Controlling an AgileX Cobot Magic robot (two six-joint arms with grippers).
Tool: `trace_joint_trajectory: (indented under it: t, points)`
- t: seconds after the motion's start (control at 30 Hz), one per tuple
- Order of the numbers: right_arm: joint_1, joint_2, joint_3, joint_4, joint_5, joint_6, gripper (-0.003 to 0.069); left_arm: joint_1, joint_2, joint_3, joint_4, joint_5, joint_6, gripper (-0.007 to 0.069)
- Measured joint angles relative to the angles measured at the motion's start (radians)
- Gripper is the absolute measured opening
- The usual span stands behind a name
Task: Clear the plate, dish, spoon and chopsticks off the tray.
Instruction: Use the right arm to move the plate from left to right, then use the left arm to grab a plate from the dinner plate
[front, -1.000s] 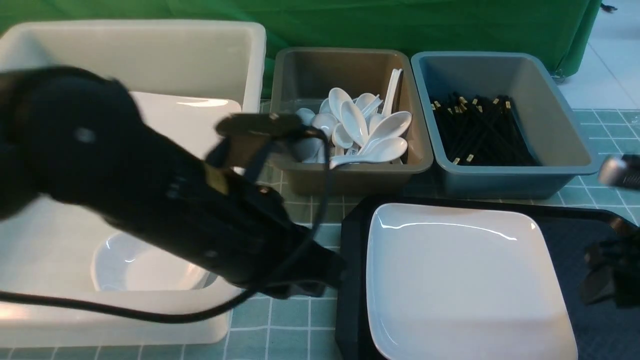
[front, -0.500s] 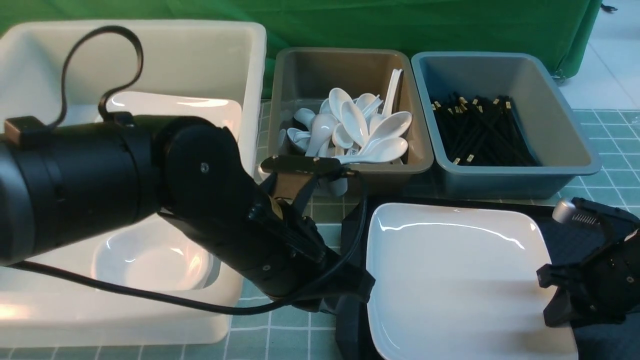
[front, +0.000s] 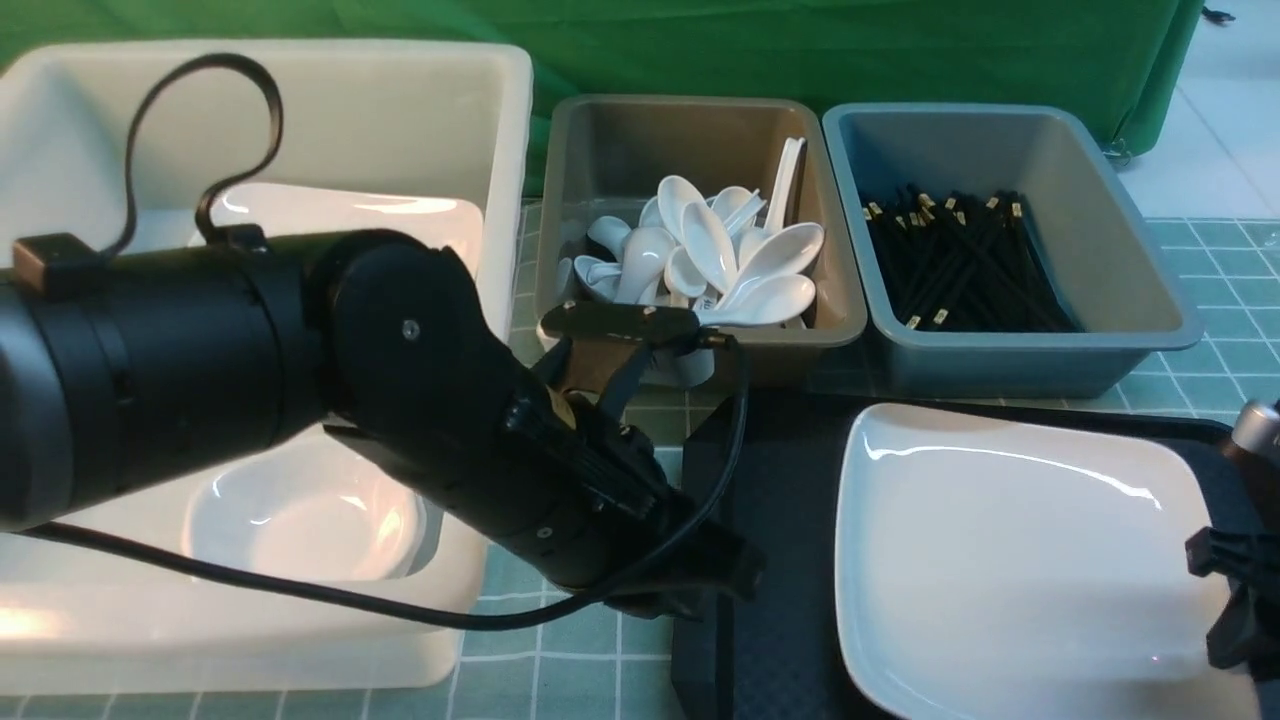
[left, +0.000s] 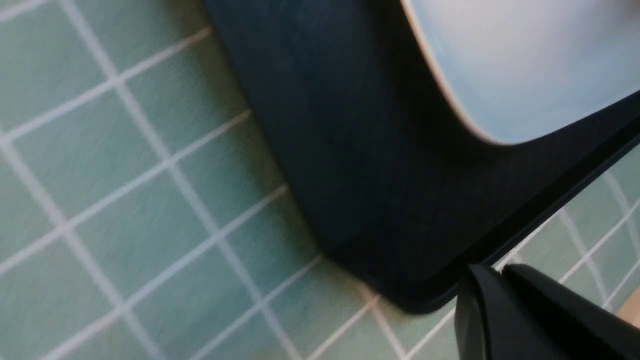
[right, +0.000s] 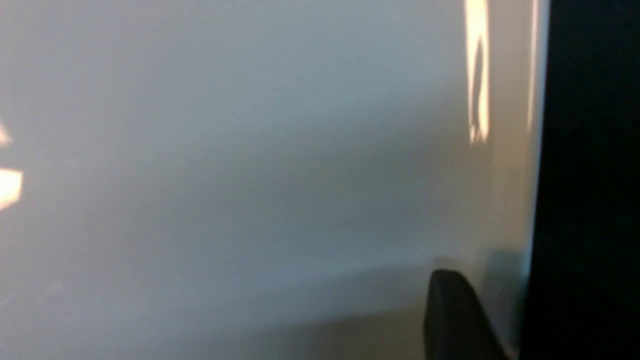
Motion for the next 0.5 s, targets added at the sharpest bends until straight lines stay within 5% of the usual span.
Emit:
trace_joint_trajectory:
  t: [0.13, 0.23, 0.5]
  points:
    - [0.002, -0.014, -0.003, -0.017, 0.043, -0.025, 0.0612, -0.082, 0.035, -0.006, -0.018, -0.103, 0.05, 0.0104]
    - [0.002, -0.053, -0.017, -0.02, 0.103, -0.05, 0.0665, -0.137, 0.093, -0.031, -0.02, -0.119, 0.049, 0.021]
    - [0.002, -0.322, -0.021, -0.021, 0.16, -0.056, 0.0517, -0.169, 0.308, -0.214, 0.01, -0.079, -0.068, 0.0517]
